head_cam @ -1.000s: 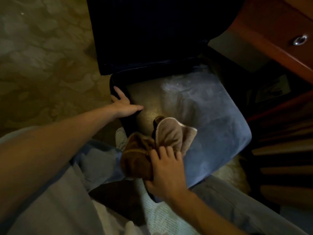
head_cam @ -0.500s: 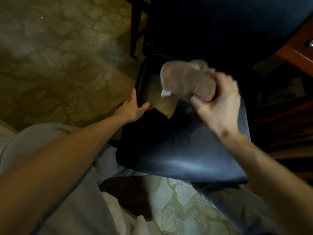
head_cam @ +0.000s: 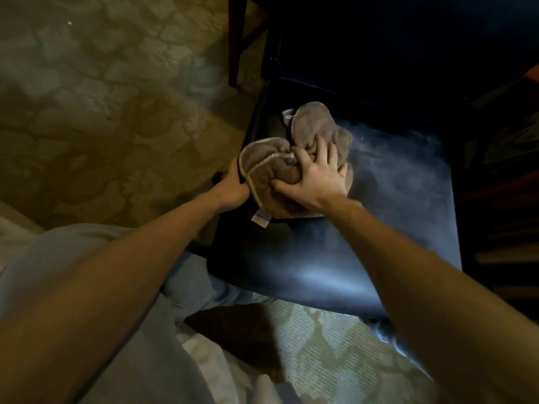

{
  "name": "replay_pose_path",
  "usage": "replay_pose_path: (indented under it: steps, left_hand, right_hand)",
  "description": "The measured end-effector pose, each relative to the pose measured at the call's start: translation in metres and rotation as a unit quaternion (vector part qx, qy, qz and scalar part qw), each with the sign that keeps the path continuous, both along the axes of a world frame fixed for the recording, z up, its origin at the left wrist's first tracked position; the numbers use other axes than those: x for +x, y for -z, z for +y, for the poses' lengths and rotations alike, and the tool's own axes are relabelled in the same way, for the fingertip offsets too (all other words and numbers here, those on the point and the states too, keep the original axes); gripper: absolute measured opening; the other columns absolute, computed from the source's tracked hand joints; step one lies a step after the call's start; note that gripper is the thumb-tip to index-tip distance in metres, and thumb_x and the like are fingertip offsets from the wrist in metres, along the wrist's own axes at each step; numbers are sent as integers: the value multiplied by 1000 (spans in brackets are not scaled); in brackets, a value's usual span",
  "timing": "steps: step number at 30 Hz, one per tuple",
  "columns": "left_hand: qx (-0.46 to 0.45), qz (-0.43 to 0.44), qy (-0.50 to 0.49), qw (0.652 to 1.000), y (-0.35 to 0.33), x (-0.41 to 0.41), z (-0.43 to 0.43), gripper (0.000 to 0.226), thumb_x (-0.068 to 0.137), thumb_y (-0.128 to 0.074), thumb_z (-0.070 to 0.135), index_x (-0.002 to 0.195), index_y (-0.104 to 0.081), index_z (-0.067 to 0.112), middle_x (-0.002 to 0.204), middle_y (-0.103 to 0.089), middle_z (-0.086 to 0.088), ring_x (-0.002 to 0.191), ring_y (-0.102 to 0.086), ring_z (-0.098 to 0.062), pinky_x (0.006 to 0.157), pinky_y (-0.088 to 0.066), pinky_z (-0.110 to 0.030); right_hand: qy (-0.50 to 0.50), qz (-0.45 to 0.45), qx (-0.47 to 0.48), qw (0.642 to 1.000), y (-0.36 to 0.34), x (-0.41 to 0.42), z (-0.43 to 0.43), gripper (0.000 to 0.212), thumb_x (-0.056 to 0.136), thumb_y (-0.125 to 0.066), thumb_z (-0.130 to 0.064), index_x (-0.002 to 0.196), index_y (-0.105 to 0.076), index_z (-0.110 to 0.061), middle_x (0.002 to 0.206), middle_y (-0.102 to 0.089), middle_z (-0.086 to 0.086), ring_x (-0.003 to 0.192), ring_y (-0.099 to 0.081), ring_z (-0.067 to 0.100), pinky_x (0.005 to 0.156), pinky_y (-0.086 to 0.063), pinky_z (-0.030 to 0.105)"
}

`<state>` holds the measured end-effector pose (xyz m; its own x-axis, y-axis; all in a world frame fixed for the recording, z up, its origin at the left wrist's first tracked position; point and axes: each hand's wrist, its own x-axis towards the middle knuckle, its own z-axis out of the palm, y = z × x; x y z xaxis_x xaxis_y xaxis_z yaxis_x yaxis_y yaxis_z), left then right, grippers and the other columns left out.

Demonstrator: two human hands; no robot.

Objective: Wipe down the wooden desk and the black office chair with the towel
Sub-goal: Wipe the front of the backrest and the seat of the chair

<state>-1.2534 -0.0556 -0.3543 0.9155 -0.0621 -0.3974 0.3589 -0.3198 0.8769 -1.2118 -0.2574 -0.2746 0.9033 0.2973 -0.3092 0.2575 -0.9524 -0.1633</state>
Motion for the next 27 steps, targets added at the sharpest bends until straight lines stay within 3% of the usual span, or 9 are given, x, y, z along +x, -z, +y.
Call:
replay_pose_path:
  steps: [2, 5, 8, 12, 16, 20, 22, 25, 27]
  left_hand:
    - [-1, 3, 15, 1000, 4, 3, 4, 87, 102, -61, 18, 162, 2, 11, 164, -24, -12, 147, -31, -22, 122, -27, -35]
    - [9, 38, 21, 999, 5, 8, 9, 90, 102, -60, 20, 162, 6, 13, 162, -31, -17, 146, -37, -30, 118, -32, -36]
    - [-7, 61, 8, 998, 5, 9, 13, 89, 104, -57, 27, 163, 10, 19, 163, -30, -15, 146, -37, -33, 116, -33, -37]
    - [-16, 121, -6, 993, 1, 11, 15, 73, 108, -33, 52, 162, 10, 30, 172, -8, -3, 157, -15, -27, 125, -19, -43]
    - [-6, 114, -26, 993, -1, 1, 11, 67, 110, -30, 48, 163, 7, 31, 172, -6, -2, 157, -10, -26, 125, -13, -44]
    - [36, 78, -45, 995, -10, -4, 1, 65, 111, -29, 43, 164, 4, 26, 172, -10, -6, 157, -13, -29, 125, -15, -43]
    - [132, 66, -30, 989, -22, -3, 1, 63, 110, -28, 47, 165, -5, 24, 168, -24, -13, 152, -27, -36, 122, -26, -45]
    - [377, 6, -28, 926, -42, -6, 2, 57, 107, -29, 56, 153, -42, 24, 139, -58, -21, 126, -55, -45, 93, -44, -45]
    - [437, -18, -33, 899, -52, -12, 0, 54, 105, -36, 56, 135, -58, 17, 123, -65, -20, 114, -61, -43, 79, -39, -41]
  right_hand:
    - [-11, -54, -3, 998, 9, -17, 4, 86, 74, -45, -81, 146, -41, -35, 162, -23, 12, 148, -18, 40, 114, -20, 67]
    - [-68, -121, 27, 990, 8, -56, 6, 72, 67, -43, -74, 121, -60, -28, 133, -51, 11, 122, -46, 38, 95, -39, 57]
    - [-188, -137, 69, 970, 9, -105, 6, 62, 68, -54, -68, 112, -62, -25, 123, -55, 8, 113, -48, 35, 90, -41, 53]
    - [-387, -91, 29, 917, 3, -141, -13, 59, 72, -68, -65, 115, -65, -24, 123, -55, 6, 116, -48, 33, 97, -39, 53]
    - [-511, -81, -10, 856, -24, -140, -34, 46, 76, -70, -59, 109, -68, -27, 115, -59, 3, 108, -52, 29, 90, -44, 47]
    - [-445, -143, 7, 884, -41, -127, -44, 52, 81, -56, -64, 118, -61, -28, 120, -59, 4, 111, -51, 28, 89, -42, 46]
    - [-363, -160, -11, 918, -43, -116, -44, 67, 79, -47, -70, 130, -55, -27, 128, -57, 5, 116, -52, 29, 92, -44, 48]
    - [-196, -109, -14, 975, -44, -99, -45, 83, 78, -50, -70, 148, -37, -26, 139, -52, 4, 129, -47, 32, 100, -41, 52]
    - [-125, -78, 5, 989, -37, -89, -47, 88, 79, -64, -58, 152, -28, -27, 144, -49, 6, 135, -42, 34, 102, -39, 52]
